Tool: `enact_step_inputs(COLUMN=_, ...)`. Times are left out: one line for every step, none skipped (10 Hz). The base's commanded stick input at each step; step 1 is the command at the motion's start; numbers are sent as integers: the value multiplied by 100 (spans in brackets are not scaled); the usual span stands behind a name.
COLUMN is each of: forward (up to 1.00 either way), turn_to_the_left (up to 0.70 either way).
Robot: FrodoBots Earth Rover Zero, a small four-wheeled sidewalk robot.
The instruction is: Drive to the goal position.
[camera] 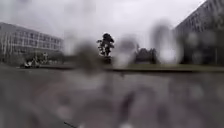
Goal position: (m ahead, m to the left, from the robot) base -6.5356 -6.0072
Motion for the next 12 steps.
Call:
enact_step_inputs(forward=0, turn_to_the_left=-45)
enact_step_inputs(forward=0, turn_to_the_left=-45)
enact_step_inputs(forward=0, turn_to_the_left=-45)
enact_step_inputs(forward=0, turn_to_the_left=-45)
enact_step_inputs(forward=0, turn_to_the_left=-45)
enact_step_inputs(forward=0, turn_to_the_left=-45)
enact_step_inputs(forward=0, turn_to_the_left=-45)
enact_step_inputs(forward=0, turn_to_the_left=-45)
enact_step_inputs(forward=0, turn_to_the_left=-45)
enact_step_inputs(forward=0, turn_to_the_left=-45)
enact_step_inputs(forward=0, turn_to_the_left=-45)
enact_step_inputs(forward=0, turn_to_the_left=-45)
